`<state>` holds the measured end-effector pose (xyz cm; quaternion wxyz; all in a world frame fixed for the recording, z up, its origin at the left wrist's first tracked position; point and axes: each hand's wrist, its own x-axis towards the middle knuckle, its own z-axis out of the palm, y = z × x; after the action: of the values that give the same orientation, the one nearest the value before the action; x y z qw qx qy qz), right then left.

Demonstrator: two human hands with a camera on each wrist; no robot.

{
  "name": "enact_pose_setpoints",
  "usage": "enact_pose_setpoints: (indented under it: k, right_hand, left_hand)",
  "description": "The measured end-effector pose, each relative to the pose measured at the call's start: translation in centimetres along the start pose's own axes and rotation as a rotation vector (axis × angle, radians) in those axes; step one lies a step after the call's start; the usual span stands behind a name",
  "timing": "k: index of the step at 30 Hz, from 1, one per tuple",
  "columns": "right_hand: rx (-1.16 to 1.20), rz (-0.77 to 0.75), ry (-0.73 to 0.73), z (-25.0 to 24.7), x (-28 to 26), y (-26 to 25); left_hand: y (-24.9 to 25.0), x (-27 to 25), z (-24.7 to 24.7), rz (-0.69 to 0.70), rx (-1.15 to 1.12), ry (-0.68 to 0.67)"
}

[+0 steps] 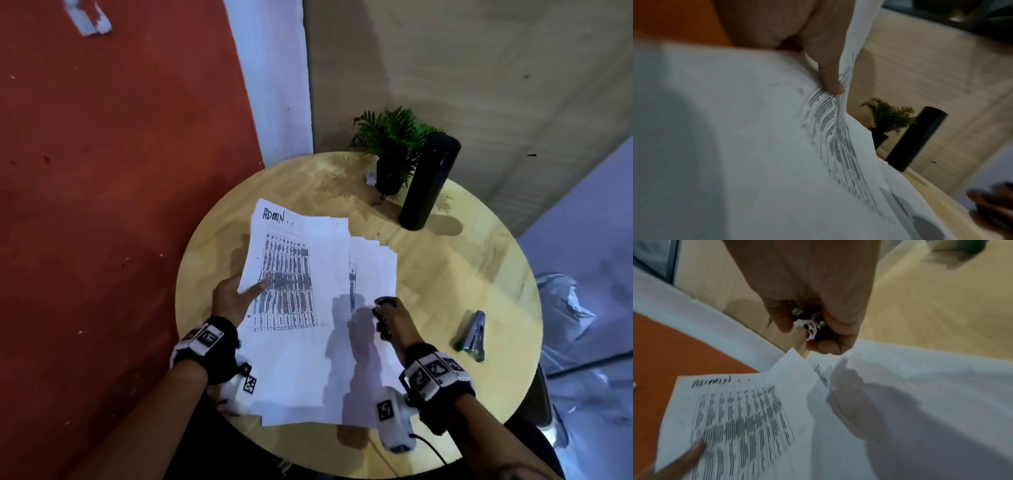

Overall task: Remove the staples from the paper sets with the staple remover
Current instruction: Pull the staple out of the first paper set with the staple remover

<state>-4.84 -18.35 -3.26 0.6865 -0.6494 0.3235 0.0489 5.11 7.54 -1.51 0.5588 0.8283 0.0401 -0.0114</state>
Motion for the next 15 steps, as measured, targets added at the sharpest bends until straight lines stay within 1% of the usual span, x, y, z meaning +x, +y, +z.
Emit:
enact_pose_setpoints:
  k: [2,3,5,7,10,13,15]
  right_hand:
    - [0.04,-0.096,0.023,-0.6,-0.3,-2.1]
    - [0.052,-0.141,0.029,-0.7,-0.5,-3.2]
    - [0.06,-0.21,0.016,-0.9,-1.0,-5.5]
    - [0.049,-0.262,-0.041,-1.0,-1.7,-8.0]
    - [0.037,-0.305,-0.149,-1.4,-2.9,-11.4]
    - [0.079,-0.324,-0.257,-1.4,-3.6,-14.0]
    - [0.089,-0.353,-0.28,-1.4,-4.1,-15.4]
  left_hand:
    - [1.4,-0.5,-0.7,0.059,-0.096,-0.02]
    - [1.9,-0.6,-0.9,0.056,-0.159,-0.033]
    - [2.9,-1.0,-1.4,0.018,-0.296,-0.075]
    - [3.9,-1.4,-1.8,-0.024,-0.389,-0.126]
    - [4.8,-1.8,-2.3,-0.016,-0.401,-0.215]
    - [5.2,-1.9,-3.1,-0.018,-0.407,-0.306]
    - [4.7,-1.4,-3.7,-0.05,-0.384,-0.309]
